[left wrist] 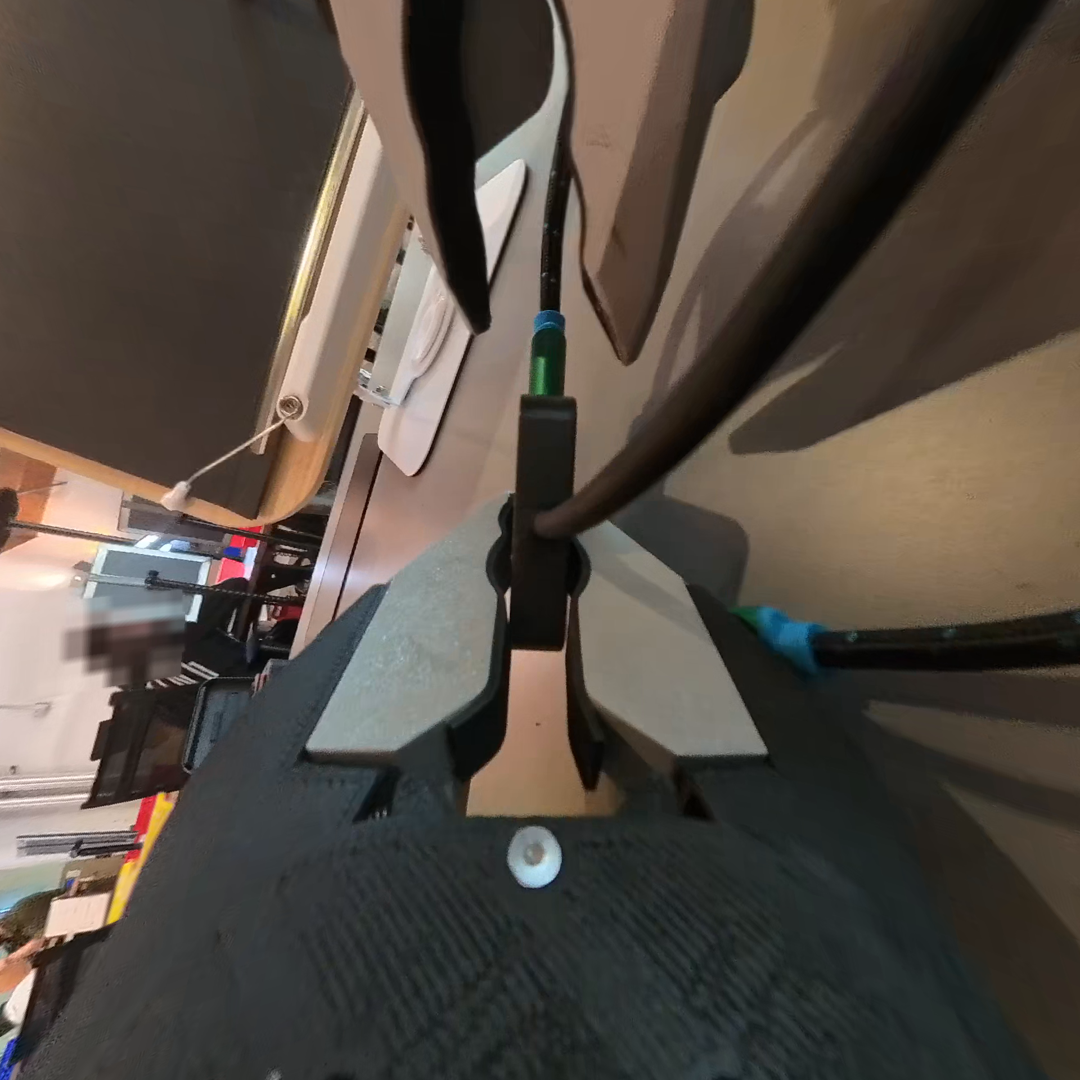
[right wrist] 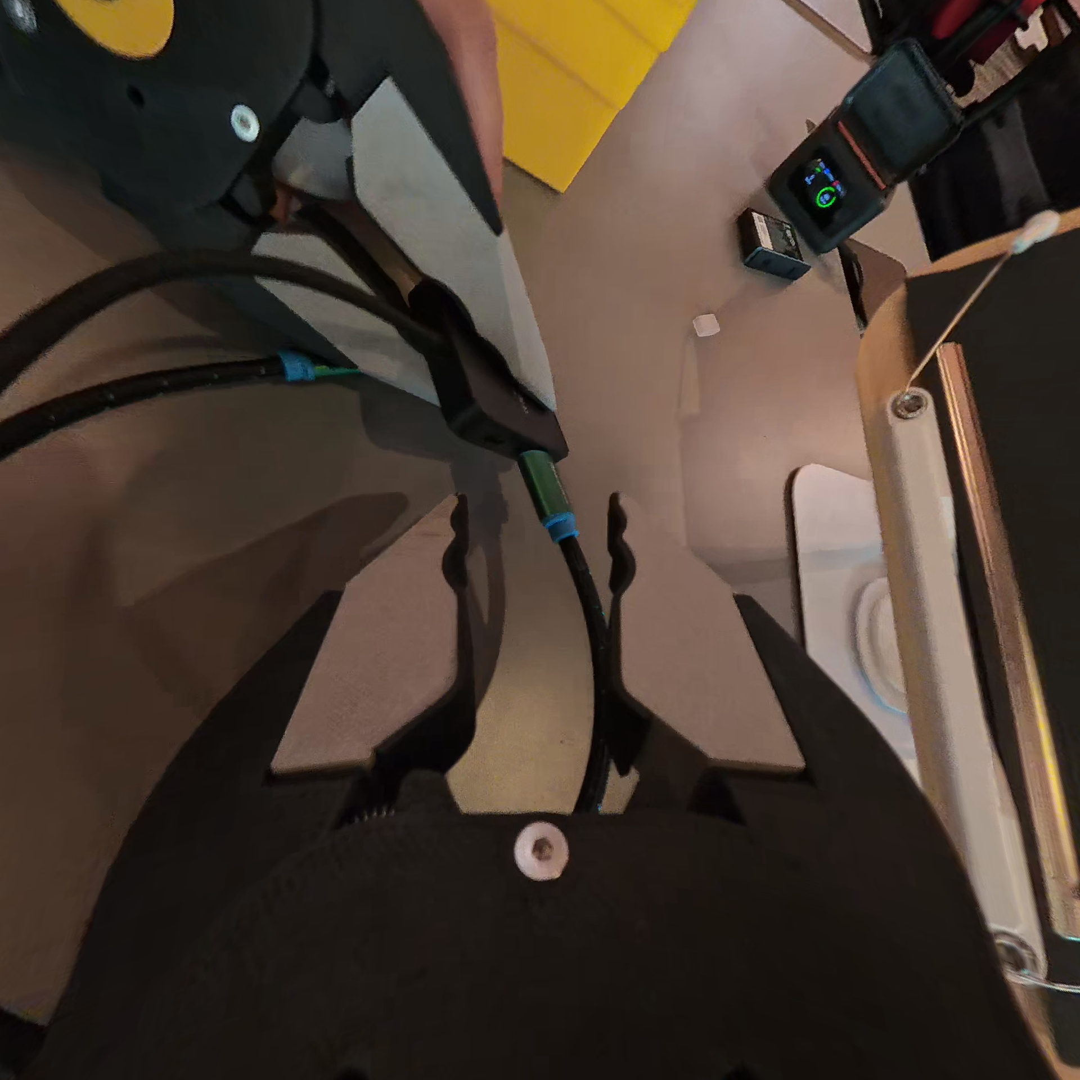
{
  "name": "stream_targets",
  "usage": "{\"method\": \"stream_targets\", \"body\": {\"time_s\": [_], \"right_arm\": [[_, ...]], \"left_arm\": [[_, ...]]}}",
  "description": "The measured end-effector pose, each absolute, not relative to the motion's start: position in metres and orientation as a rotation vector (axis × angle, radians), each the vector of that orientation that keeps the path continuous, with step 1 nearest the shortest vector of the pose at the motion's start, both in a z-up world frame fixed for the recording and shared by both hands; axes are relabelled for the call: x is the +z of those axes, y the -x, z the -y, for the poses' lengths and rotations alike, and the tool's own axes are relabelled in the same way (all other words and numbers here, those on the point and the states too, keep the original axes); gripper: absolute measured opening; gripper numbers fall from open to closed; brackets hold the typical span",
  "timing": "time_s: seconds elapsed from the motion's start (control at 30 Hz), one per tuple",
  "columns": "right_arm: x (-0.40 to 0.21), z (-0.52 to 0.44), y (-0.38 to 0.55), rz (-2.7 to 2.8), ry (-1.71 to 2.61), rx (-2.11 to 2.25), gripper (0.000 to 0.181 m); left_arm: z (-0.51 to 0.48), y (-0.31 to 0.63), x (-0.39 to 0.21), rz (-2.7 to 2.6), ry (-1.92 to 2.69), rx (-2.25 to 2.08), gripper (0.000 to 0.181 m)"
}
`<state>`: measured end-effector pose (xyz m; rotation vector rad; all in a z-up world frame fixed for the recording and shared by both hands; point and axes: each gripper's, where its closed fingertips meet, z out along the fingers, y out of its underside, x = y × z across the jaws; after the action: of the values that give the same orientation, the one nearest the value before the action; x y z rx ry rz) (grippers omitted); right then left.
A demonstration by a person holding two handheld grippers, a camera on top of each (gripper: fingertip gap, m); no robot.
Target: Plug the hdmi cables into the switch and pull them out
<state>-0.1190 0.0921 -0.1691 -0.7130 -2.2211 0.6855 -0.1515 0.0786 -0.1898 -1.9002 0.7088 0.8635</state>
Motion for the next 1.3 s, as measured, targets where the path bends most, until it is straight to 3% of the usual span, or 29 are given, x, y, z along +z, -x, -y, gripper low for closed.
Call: {"method": "stream_targets", "body": {"time_s": [0.13, 0.3, 0.37, 0.77, 0.93, 1.1, 1.17, 1.3], "right_arm": [[-0.172, -0.097, 0.118, 2.191, 0.601, 0.482, 0.028], [-0.179, -0.083, 0.117, 2.193, 0.442, 0.379, 0.022], [-0.183, -0.081, 0.117, 2.189, 0.385, 0.325, 0.008], [-0.204, -0.081, 0.120, 2.191, 0.315, 0.174, 0.015], [-0.194, -0.102, 0.118, 2.186, 0.484, 0.240, 0.014], [-0.163, -0.172, 0.100, 2.011, 0.877, 0.291, 0.013], [-0.141, -0.196, 0.084, 1.896, 1.058, 0.403, 0.013], [-0.078, -0.262, 0.043, 1.661, 1.265, 0.451, 0.013]], "left_arm": [[-0.077, 0.145, -0.193, -0.748, 1.902, 0.820, 0.011], [-0.079, 0.135, -0.194, -0.807, 1.883, 0.849, 0.012], [-0.079, 0.135, -0.193, -0.802, 1.879, 0.855, 0.012], [-0.077, 0.109, -0.194, -0.863, 1.847, 0.680, 0.013], [-0.076, 0.122, -0.172, -0.712, 1.768, 0.715, 0.022], [-0.059, 0.155, -0.136, -0.423, 1.675, 0.620, 0.016], [-0.052, 0.170, -0.127, -0.325, 1.655, 0.597, 0.004], [-0.052, 0.170, -0.135, -0.383, 1.688, 0.657, 0.002]]}}
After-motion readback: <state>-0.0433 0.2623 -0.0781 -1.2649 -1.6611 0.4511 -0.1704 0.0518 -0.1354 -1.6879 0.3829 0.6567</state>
